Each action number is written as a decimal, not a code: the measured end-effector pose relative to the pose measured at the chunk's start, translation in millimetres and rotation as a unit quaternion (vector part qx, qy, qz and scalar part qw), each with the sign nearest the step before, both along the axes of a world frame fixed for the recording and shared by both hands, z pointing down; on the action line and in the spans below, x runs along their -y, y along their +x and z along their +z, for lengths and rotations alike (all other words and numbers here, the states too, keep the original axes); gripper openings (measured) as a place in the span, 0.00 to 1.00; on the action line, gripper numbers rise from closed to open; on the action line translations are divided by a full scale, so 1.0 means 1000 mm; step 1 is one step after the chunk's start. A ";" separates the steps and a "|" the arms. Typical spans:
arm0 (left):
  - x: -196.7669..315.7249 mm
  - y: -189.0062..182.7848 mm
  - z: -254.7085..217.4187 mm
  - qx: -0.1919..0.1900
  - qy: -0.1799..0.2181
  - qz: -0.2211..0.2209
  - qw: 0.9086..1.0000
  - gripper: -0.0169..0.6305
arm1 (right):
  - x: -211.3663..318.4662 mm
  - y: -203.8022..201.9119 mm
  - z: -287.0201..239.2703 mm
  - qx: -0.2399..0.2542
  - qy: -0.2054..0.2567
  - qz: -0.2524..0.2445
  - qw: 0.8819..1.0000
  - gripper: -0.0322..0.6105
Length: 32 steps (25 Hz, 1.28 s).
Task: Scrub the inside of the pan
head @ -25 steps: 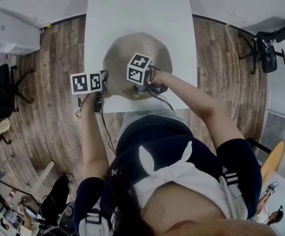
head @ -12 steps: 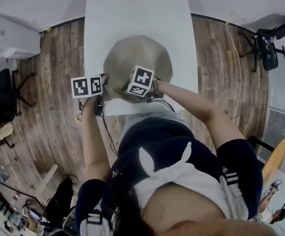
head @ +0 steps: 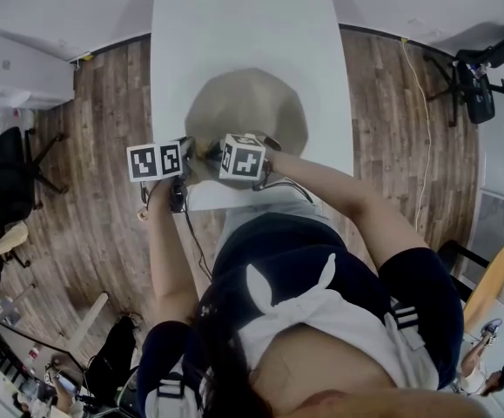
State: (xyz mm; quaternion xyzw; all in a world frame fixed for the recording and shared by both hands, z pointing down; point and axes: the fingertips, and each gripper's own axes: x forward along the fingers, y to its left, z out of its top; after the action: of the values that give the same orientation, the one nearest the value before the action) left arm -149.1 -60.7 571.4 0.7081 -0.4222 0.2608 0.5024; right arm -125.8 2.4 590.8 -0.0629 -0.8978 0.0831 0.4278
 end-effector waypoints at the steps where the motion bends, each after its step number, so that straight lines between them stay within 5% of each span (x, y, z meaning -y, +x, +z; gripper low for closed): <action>1: 0.000 0.001 0.000 0.002 0.000 0.001 1.000 0.09 | 0.002 0.000 0.001 0.001 0.002 0.002 1.000 0.06; 32: 0.008 0.002 0.001 0.004 -0.013 0.011 1.000 0.10 | 0.100 0.002 0.026 -0.007 0.126 0.150 0.981 0.06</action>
State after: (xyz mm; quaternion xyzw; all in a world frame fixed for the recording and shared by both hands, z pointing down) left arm -146.9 -68.7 572.4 0.7051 -0.4132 0.2749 0.5066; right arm -123.5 -98.0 616.7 0.1275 -0.8973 0.0334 0.4213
